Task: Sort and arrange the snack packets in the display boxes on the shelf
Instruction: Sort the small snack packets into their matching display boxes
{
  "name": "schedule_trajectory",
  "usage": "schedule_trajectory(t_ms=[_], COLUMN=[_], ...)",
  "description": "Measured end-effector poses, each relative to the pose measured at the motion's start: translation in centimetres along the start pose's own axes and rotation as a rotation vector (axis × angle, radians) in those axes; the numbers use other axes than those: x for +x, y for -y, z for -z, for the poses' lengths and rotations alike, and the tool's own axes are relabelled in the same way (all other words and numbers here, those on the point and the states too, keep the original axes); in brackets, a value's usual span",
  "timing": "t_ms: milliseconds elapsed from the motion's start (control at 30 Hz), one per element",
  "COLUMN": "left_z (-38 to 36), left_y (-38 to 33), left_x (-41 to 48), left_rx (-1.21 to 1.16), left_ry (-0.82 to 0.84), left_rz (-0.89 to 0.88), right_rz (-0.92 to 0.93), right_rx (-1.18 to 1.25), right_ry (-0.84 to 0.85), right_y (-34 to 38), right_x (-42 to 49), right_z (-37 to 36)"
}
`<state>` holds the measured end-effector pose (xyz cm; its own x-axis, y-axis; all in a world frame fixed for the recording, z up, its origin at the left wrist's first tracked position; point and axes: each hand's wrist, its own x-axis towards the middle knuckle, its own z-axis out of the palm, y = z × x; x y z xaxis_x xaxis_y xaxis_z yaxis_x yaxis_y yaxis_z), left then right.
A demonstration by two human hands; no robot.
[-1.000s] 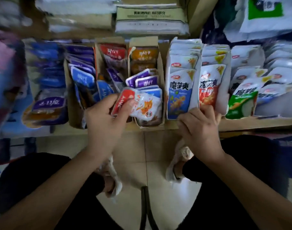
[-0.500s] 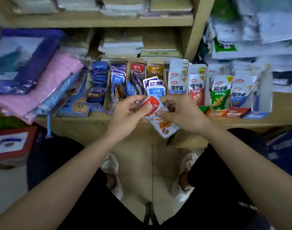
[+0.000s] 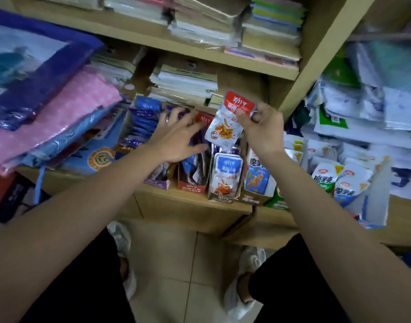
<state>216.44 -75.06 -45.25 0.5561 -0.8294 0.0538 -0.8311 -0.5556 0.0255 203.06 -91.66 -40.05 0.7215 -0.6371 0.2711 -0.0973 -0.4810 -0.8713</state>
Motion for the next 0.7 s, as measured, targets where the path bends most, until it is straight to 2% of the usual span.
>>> schedule_trajectory(t_ms=[67, 200, 367, 533, 600, 700], left_z=[-0.7, -0.8, -1.0, -1.0, -1.0, -0.7], left_y=[0.2, 1.6, 2.1, 3.0, 3.3, 3.2], left_x=[0.4, -0.9, -3.4, -3.8, -3.8, -3.9], left_rx=[0.040, -0.028, -0.078, -0.172, -0.205, -0.232], left_ry=[0.014, -0.145, -0.155, -0.185, -0.184, -0.196], left_rz=[-0.023, -0.104, -0.171, -0.217, -0.217, -0.205], right_rz=[0.035, 0.112, 0.140, 0.250, 0.220, 0.291], right_rx=[-0.010, -0.104, -0.285, -0.649, -0.596, -0.460], right_ry=[-0.032, -0.025, 0.111, 0.358, 0.356, 0.212], right_y=[0.0, 0.1, -1.4, -2.4, -2.0, -1.4], right_x=[1.9, 4.0, 4.5, 3.8, 3.5, 1.7], right_z=[-0.8, -2.4, -5.2, -6.7, -6.6, -5.3])
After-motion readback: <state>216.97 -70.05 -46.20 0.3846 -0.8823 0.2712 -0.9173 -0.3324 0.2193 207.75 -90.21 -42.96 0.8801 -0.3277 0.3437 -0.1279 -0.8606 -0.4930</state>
